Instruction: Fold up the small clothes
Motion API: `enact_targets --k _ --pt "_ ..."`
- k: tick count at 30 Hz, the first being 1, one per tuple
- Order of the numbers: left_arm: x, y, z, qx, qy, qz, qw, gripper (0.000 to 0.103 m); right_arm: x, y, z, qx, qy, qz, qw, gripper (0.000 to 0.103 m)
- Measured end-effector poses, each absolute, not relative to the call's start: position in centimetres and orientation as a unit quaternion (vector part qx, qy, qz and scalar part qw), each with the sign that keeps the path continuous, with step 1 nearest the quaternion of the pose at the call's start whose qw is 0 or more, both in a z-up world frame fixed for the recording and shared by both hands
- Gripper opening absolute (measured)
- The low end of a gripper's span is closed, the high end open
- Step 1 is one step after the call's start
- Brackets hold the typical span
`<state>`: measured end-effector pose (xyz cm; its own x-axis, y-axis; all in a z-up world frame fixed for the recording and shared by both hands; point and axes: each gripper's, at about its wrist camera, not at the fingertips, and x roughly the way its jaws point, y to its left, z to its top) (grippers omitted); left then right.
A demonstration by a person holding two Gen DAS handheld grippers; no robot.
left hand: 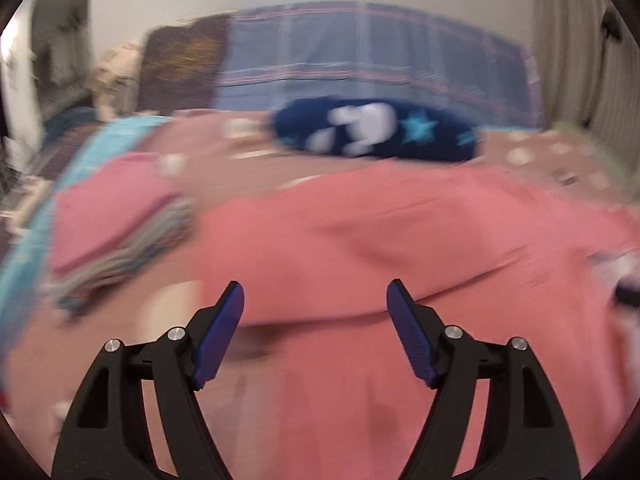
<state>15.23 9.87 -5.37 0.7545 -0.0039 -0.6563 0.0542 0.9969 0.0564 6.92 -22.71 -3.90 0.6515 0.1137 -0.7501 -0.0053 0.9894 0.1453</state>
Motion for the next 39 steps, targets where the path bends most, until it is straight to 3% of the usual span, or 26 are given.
enact_targets --k 1,4,5,7,11,15,17,19,22,31,39 --pt "15.2 11.1 -6.0 0.044 0.357 0.005 0.933 0.074 8.2 -21.8 -3.7 0.071 0.417 0.069 0.903 0.036" --pt "15.6 14.6 -7.3 0.003 0.386 0.029 0.922 0.074 12.1 -19.5 -3.5 0.085 0.416 0.148 0.893 0.037" --pt "15.9 15.7 -7.6 -0.024 0.393 0.029 0.919 0.074 13.8 -18.7 -3.6 0.097 0.412 0.173 0.889 0.041" --pt "16.6 17.0 -8.1 -0.064 0.398 0.018 0.915 0.074 16.7 -17.6 -4.4 0.119 0.419 0.204 0.877 0.060" --pt "18.3 17.2 -8.7 -0.101 0.401 -0.019 0.910 0.074 22.9 -15.5 -7.1 0.135 0.468 0.200 0.850 0.066" --pt "19.4 16.3 -9.3 -0.087 0.410 -0.011 0.908 0.074 25.2 -14.9 -8.6 0.164 0.466 0.179 0.851 0.069" --pt "19.3 15.9 -9.4 -0.082 0.411 -0.010 0.908 0.075 25.7 -13.6 -8.4 0.160 0.462 0.203 0.848 0.064" --pt "19.2 15.3 -9.8 -0.067 0.415 -0.004 0.908 0.077 26.3 -12.0 -8.7 0.126 0.474 0.197 0.849 0.030" --pt "19.1 14.9 -10.0 -0.052 0.416 0.003 0.908 0.079 26.0 -11.4 -7.7 0.080 0.463 0.172 0.866 0.004" --pt "19.0 14.8 -10.1 -0.044 0.414 0.010 0.909 0.080 22.9 -19.8 -0.7 0.107 0.382 0.093 0.913 0.004" --pt "18.9 14.7 -10.1 -0.041 0.414 0.010 0.909 0.080 23.7 -25.5 -5.2 0.149 0.433 0.040 0.888 0.004"
